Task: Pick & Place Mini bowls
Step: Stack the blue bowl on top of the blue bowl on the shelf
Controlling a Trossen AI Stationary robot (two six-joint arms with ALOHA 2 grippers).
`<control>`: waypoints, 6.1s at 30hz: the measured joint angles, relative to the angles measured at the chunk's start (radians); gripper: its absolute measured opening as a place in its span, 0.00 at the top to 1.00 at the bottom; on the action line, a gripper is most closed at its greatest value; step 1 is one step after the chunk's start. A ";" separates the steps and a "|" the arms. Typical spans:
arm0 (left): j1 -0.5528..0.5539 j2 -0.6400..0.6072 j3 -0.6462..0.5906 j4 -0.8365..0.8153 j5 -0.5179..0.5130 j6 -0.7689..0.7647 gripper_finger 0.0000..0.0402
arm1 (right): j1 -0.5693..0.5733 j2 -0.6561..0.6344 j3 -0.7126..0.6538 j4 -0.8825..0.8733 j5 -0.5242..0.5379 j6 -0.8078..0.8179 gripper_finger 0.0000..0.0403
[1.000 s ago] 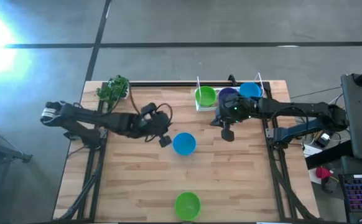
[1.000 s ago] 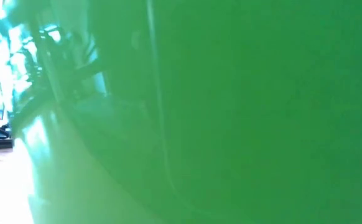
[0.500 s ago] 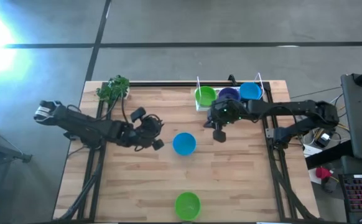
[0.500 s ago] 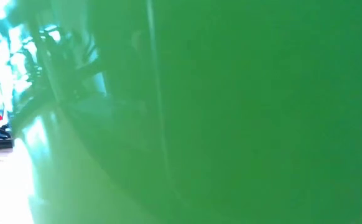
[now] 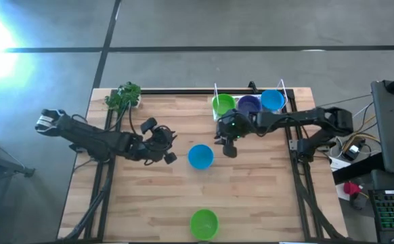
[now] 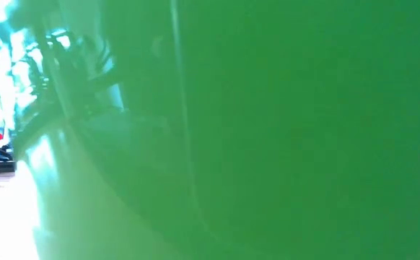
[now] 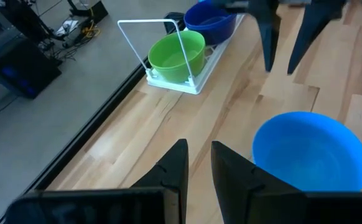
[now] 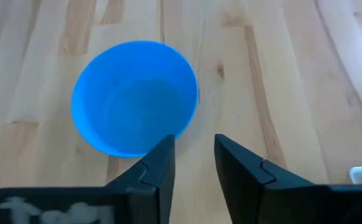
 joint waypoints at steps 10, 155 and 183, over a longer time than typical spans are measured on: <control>-0.001 0.000 -0.002 0.000 0.000 0.000 0.84 | 0.000 0.106 0.000 0.093 -0.003 0.046 0.74; 0.000 0.002 -0.015 0.001 0.001 0.002 0.84 | -0.559 -0.380 -0.017 -0.546 1.011 0.356 0.97; -0.001 0.002 -0.015 0.002 0.028 -0.003 0.84 | -0.559 -0.379 -0.147 -0.381 1.043 0.331 0.97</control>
